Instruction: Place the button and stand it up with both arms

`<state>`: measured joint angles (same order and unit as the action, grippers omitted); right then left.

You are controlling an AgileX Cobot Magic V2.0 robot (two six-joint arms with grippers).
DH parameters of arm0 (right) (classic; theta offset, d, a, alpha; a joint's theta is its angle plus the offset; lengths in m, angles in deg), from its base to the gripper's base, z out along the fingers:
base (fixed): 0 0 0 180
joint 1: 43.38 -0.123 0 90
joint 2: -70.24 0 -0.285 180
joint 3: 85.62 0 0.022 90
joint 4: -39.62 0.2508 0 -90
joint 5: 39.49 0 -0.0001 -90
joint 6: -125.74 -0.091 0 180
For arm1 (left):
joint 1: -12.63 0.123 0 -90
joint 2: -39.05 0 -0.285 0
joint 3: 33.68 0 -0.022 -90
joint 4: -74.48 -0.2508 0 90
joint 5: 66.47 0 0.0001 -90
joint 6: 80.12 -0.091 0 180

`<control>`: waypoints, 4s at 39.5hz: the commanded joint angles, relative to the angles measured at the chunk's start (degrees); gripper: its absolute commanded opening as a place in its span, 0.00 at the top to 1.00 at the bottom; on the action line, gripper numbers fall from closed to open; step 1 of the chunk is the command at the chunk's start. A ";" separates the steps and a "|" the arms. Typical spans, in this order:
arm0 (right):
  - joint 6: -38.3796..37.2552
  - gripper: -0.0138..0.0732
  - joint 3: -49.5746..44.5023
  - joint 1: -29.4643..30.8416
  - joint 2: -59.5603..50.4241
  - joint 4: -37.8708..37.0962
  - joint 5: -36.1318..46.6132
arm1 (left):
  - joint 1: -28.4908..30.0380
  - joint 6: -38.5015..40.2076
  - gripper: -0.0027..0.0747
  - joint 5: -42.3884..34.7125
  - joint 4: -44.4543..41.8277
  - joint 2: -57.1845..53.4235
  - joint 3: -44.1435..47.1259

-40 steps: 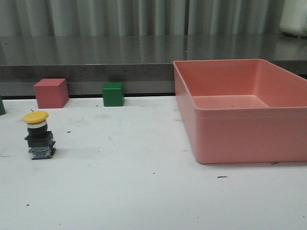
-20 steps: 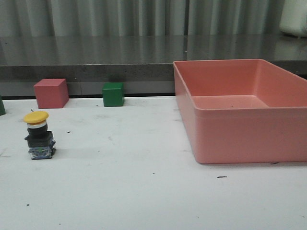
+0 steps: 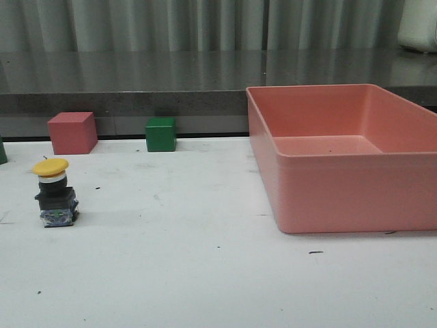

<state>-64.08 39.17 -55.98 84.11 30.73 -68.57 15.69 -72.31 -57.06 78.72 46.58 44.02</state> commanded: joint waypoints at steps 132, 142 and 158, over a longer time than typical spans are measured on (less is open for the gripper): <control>2.17 0.92 -23.38 13.70 -7.72 7.98 22.62 | -0.08 0.55 0.99 -5.08 0.45 -1.28 0.91; 2.17 0.92 -23.38 13.70 -7.72 7.98 22.62 | -0.08 0.55 0.99 -5.08 0.45 -1.28 0.91; 2.17 0.92 -23.38 13.70 -7.72 7.98 22.62 | -0.08 0.55 0.99 -5.08 0.45 -1.28 0.91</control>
<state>-62.54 15.60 -42.75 77.43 38.69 -50.07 15.69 -72.31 -57.12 78.72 46.58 44.02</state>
